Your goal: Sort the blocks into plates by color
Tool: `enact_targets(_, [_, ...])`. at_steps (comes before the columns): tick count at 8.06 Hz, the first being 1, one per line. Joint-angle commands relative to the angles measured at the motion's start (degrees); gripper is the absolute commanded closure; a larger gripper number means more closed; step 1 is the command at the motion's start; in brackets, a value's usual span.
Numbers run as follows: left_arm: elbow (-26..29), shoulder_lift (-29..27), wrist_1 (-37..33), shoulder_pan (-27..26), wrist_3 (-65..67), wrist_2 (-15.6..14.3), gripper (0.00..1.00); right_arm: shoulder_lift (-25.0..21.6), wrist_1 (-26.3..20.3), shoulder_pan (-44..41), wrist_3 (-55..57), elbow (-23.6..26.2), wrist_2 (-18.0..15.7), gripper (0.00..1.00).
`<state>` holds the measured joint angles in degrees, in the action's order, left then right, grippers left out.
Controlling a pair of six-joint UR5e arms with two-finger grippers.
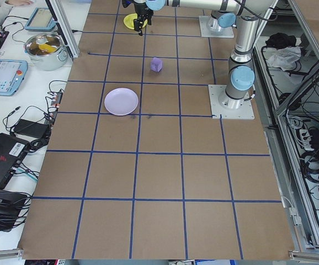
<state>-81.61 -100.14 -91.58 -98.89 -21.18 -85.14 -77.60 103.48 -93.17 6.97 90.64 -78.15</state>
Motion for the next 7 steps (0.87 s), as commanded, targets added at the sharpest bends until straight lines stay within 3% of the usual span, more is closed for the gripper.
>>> enact_targets(1, [-9.93,-0.06,8.67,-1.92,-2.37,0.15,0.0,-4.91,-3.28,3.51,-14.73,-0.11,-12.84,0.0])
enact_targets(3, [-19.07,-1.63,20.59,-1.92,-2.55,0.15,0.0,-5.46,-3.02,3.43,-14.8,0.33,-13.96,0.0])
enact_targets(4, [-21.12,-2.94,23.18,-2.18,-3.16,0.06,0.0,-5.98,-3.02,3.35,-14.8,0.16,-13.96,0.0])
enact_targets(7, [-22.55,-7.86,23.64,-3.23,2.43,0.5,0.0,-8.96,-5.03,3.52,-14.62,0.86,-14.31,0.0])
